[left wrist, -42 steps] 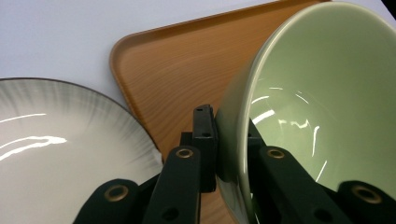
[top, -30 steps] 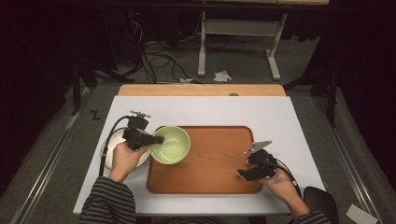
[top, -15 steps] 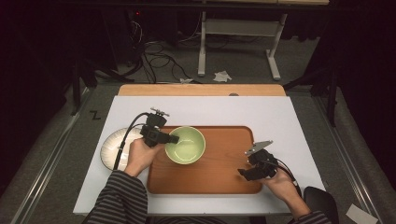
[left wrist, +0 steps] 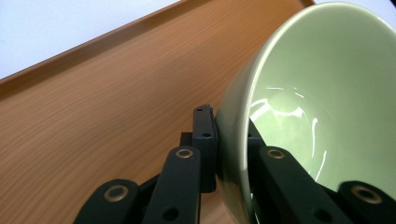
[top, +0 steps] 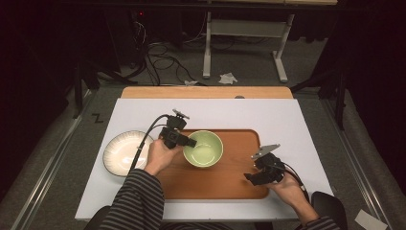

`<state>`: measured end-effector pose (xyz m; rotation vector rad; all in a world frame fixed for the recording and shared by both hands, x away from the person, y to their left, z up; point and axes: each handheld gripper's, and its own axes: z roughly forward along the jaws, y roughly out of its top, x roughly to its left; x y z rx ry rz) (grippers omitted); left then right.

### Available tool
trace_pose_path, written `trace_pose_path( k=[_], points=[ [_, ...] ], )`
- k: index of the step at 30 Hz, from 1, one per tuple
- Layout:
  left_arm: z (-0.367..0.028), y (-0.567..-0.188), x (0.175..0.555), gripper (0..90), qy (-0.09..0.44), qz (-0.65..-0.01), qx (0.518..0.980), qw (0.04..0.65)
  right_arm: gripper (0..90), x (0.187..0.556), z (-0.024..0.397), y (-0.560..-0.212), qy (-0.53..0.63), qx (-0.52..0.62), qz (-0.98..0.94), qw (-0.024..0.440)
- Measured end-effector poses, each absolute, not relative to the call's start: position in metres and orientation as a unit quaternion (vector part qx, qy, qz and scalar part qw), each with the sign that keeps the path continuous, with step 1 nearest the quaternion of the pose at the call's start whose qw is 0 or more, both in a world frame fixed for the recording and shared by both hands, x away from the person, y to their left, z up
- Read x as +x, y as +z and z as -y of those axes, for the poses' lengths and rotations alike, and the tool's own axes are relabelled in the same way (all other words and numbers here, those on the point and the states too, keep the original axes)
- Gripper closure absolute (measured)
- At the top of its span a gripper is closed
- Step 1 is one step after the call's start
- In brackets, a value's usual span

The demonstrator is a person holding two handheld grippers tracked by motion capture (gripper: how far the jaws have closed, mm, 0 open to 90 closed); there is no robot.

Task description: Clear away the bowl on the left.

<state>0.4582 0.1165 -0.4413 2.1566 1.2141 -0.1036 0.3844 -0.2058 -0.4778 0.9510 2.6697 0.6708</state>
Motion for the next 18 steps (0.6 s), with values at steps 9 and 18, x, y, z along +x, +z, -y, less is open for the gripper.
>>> trace_pose_path(
  k=[9,18],
  points=[
    [-0.107,-0.457,0.466,83.6,-0.048,-0.471,0.823,0.313,35.8,0.384,0.206,-0.478,0.228,0.326,-0.911,0.112],
    [-0.097,-0.471,0.471,83.6,-0.054,-0.478,0.821,0.308,35.8,0.384,0.206,-0.478,0.228,0.325,-0.911,0.113]
  ],
)
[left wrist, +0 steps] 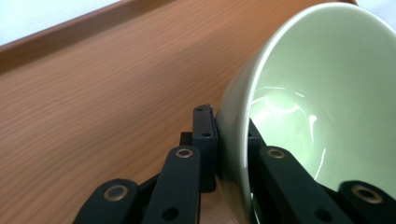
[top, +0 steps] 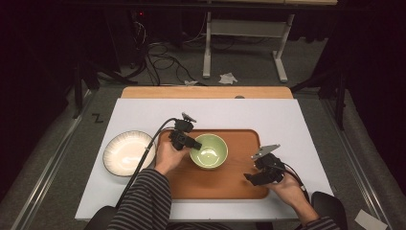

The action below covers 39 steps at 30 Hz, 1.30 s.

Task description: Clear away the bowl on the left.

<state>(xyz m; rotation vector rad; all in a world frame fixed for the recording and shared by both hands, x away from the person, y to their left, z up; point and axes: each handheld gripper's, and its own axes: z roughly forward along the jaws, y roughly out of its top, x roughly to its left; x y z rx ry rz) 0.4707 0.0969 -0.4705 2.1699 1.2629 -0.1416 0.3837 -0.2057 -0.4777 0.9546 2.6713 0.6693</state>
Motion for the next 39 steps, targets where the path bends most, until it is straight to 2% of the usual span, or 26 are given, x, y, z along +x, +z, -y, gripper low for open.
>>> trace_pose_path(
  k=[16,18,22,24,28,39],
  points=[
    [-0.091,-0.486,0.475,82.4,-0.064,-0.492,0.810,0.313,35.7,0.384,0.206,-0.478,0.227,0.323,-0.912,0.113],
    [-0.091,-0.484,0.474,76.6,-0.062,-0.488,0.811,0.316,35.8,0.384,0.205,-0.478,0.227,0.322,-0.912,0.111],
    [-0.094,-0.479,0.472,71.1,-0.045,-0.481,0.816,0.316,35.7,0.384,0.205,-0.478,0.225,0.323,-0.912,0.112],
    [-0.095,-0.478,0.470,62.1,-0.034,-0.473,0.824,0.310,35.7,0.384,0.206,-0.478,0.226,0.325,-0.912,0.110],
    [-0.097,-0.471,0.465,53.7,-0.026,-0.462,0.830,0.313,35.7,0.384,0.205,-0.479,0.227,0.323,-0.912,0.111],
    [-0.113,-0.455,0.457,45.6,-0.017,-0.457,0.825,0.333,35.6,0.383,0.204,-0.479,0.223,0.317,-0.915,0.112]
  ],
)
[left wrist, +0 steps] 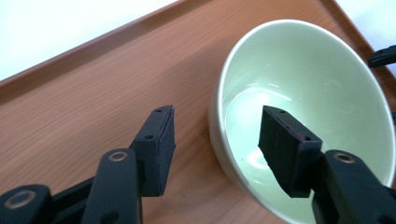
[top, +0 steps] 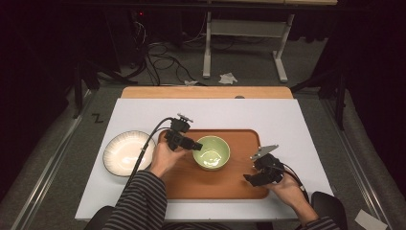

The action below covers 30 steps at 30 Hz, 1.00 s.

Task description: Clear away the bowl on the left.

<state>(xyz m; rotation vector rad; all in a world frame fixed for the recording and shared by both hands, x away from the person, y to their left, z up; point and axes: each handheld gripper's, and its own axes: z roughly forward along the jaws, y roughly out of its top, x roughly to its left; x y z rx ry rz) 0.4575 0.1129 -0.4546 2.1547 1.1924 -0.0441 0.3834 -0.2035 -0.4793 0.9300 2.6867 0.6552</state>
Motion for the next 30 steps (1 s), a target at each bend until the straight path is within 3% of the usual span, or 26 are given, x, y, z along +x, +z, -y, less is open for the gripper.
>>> trace_pose_path(
  k=[30],
  points=[
    [-0.162,-0.439,0.434,38.7,0.002,-0.473,0.807,0.353,35.5,0.384,0.203,-0.481,0.220,0.322,-0.914,0.107]
  ],
)
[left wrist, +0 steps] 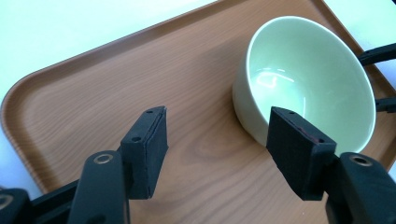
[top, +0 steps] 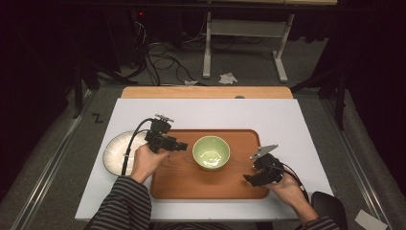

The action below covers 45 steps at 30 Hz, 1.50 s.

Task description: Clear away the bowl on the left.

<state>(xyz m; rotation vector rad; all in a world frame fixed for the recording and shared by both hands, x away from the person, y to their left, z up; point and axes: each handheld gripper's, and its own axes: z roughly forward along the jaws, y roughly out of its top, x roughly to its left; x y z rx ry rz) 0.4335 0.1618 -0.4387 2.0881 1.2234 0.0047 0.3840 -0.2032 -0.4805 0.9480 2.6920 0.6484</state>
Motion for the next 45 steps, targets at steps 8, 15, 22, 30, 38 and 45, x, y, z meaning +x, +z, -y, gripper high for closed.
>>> trace_pose_path(
  k=[8,15,22,30,38,45],
  points=[
    [-0.173,-0.439,0.428,39.4,0.006,-0.480,0.804,0.350,35.4,0.384,0.204,-0.480,0.219,0.322,-0.915,0.105],
    [-0.181,-0.437,0.421,39.1,0.010,-0.480,0.803,0.352,35.4,0.384,0.203,-0.480,0.218,0.323,-0.915,0.104],
    [-0.186,-0.436,0.416,38.9,0.012,-0.482,0.800,0.357,35.3,0.384,0.203,-0.481,0.219,0.321,-0.916,0.101],
    [-0.190,-0.437,0.408,38.8,0.015,-0.486,0.796,0.360,35.3,0.384,0.203,-0.481,0.219,0.318,-0.917,0.103],
    [-0.198,-0.441,0.399,39.7,0.026,-0.489,0.792,0.365,35.1,0.383,0.203,-0.481,0.219,0.318,-0.916,0.104],
    [-0.199,-0.445,0.391,39.8,0.027,-0.488,0.793,0.363,35.1,0.384,0.203,-0.481,0.218,0.320,-0.916,0.103]
  ],
)
